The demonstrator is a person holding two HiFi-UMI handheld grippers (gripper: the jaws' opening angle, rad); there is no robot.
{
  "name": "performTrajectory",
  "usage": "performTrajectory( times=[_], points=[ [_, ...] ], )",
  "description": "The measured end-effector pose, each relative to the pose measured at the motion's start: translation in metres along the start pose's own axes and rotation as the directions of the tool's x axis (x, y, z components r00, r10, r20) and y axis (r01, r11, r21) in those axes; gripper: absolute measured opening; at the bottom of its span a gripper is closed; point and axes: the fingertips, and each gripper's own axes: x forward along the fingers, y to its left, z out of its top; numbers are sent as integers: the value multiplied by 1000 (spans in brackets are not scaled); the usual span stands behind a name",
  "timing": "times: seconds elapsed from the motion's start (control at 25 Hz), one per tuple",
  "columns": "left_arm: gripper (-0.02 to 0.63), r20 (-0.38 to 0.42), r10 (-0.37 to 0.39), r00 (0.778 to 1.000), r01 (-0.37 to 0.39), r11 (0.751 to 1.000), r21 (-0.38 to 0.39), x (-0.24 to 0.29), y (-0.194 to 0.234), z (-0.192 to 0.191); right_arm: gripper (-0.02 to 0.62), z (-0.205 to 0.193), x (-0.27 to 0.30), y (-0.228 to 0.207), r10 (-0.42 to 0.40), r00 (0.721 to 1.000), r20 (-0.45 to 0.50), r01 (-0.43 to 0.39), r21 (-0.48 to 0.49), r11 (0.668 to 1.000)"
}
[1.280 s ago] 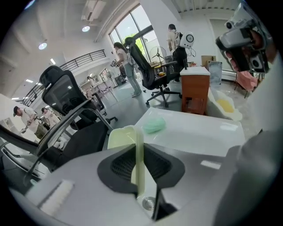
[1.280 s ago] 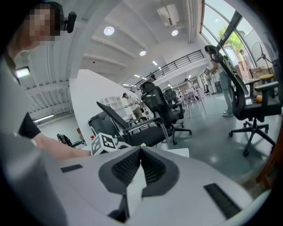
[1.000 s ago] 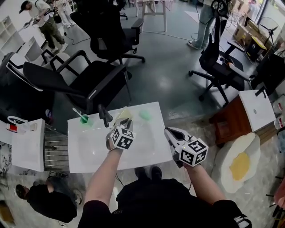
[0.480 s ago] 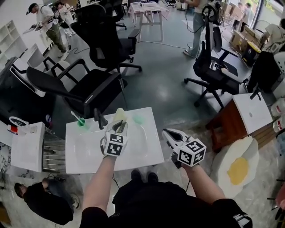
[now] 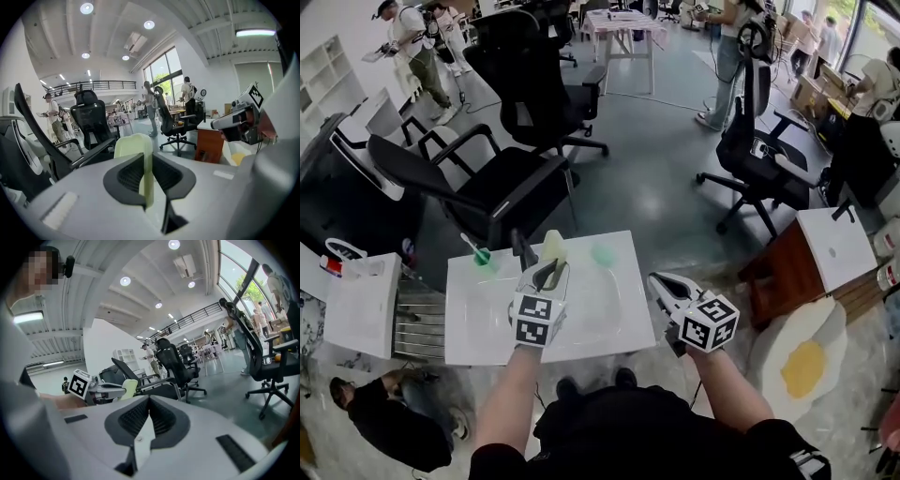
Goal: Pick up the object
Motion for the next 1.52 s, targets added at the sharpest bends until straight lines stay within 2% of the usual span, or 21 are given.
performTrajectory(
  times=[0.2,0.44,0.68,0.84,1.08,1.52],
  points=[
    [61,60,18,998,-17,1000,-17,-36,38,-1,12,5,37,33,5,1000,7,-5,-13,1000],
    [61,106,20,994,-15,999,-42,-89,95,-22,12,3,89,88,14,1000,1,-14,-22,1000],
    [61,155,57,986,-42,995,-94,-136,152,-40,11,1,128,137,21,1000,14,-20,-52,998],
    [61,190,75,979,-47,988,-145,-157,179,-49,11,2,140,156,-10,999,35,12,-77,997],
    [61,237,95,967,-52,982,-181,-176,191,-42,11,8,133,171,-9,999,53,15,-120,993],
    [61,349,143,926,-70,974,-216,-183,183,21,11,63,99,149,6,989,151,22,-185,983]
  ],
)
